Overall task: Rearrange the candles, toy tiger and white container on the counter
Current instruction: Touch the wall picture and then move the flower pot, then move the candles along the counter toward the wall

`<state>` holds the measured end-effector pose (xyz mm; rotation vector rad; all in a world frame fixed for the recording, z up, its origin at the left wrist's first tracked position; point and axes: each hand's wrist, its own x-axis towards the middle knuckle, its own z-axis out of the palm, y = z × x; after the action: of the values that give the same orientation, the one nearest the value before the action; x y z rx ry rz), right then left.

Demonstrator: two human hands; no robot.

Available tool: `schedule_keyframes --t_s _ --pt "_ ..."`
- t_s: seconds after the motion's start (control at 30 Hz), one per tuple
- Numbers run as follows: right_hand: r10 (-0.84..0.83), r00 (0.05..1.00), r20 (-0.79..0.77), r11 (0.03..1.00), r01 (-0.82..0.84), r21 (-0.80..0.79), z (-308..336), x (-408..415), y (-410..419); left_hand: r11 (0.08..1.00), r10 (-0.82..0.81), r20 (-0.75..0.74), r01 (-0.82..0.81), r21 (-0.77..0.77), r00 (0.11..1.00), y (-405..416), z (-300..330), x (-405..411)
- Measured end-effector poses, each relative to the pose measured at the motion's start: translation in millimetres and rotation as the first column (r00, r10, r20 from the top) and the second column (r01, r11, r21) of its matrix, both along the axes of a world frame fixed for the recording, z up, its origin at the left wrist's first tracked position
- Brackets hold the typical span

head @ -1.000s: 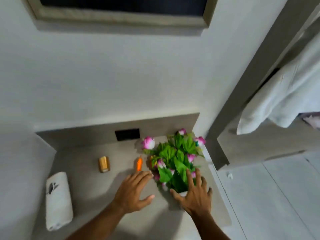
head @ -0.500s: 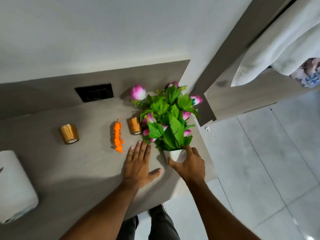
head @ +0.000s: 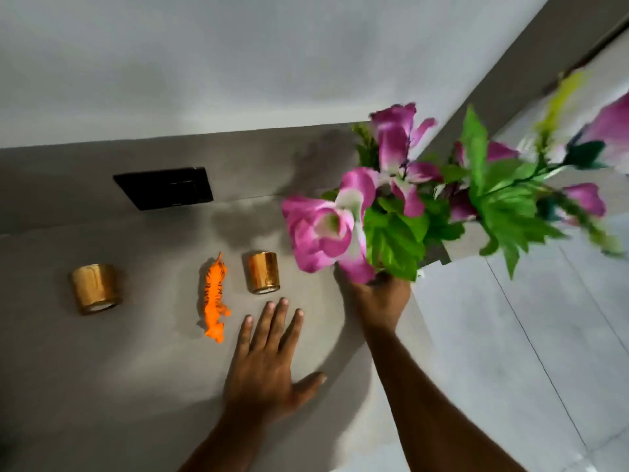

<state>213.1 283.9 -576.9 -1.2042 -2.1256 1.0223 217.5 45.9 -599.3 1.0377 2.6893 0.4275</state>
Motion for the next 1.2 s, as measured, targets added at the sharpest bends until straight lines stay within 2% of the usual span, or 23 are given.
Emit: schedule_keyframes --t_s 0.17,0.33,0.47,0.6,0.7,0.83,0.93,1.0,1.1,1.2 --pt "0.013 0.992 -0.124 0.996 -0.002 0.09 -10 -61 28 1.0 -0.002 -0.017 0.002 -0.031 1.0 1 -3 -2" --pt "0.061 0.98 -0.188 0.99 -0.035 0.14 -16 -80 40 0.998 -0.008 -0.003 0.008 -0.067 1.0 1 -2 -3" --pt "0.077 0.957 -0.279 0.995 -0.056 0.08 -13 -71 34 0.996 -0.011 0.028 0.013 -0.086 1.0 1 1 -2" --pt "0.098 0.958 -0.27 0.995 -0.093 0.029 -9 -33 15 0.996 -0.022 0.01 0.022 -0.086 1.0 3 4 -5" --pt "0.216 0.953 -0.211 0.969 -0.236 -0.075 -6 -4 -17 0.995 -0.028 0.005 0.028 -0.097 1.0 2 9 -2" --pt "0.293 0.945 -0.147 0.925 -0.319 -0.209 4 -5 -70 0.993 -0.108 -0.009 0.107 -0.054 0.994 -26 4 12" --pt "0.355 0.934 -0.041 0.911 -0.355 -0.208 13 -30 -87 0.994 -0.084 -0.041 0.08 -0.076 0.996 -65 -6 27" --pt "0.401 0.912 0.087 0.896 -0.371 -0.243 22 -54 -89 0.995 -0.026 -0.046 0.021 -0.102 0.999 -94 -7 30" --pt "0.555 0.767 0.322 0.825 -0.459 -0.329 30 -83 -87 0.988 0.09 -0.061 -0.097 -0.117 0.994 -130 -3 16" --pt "0.641 0.692 0.332 0.758 -0.501 -0.418 30 -98 -84 0.95 0.28 -0.073 -0.288 -0.12 0.957 -155 7 -11"
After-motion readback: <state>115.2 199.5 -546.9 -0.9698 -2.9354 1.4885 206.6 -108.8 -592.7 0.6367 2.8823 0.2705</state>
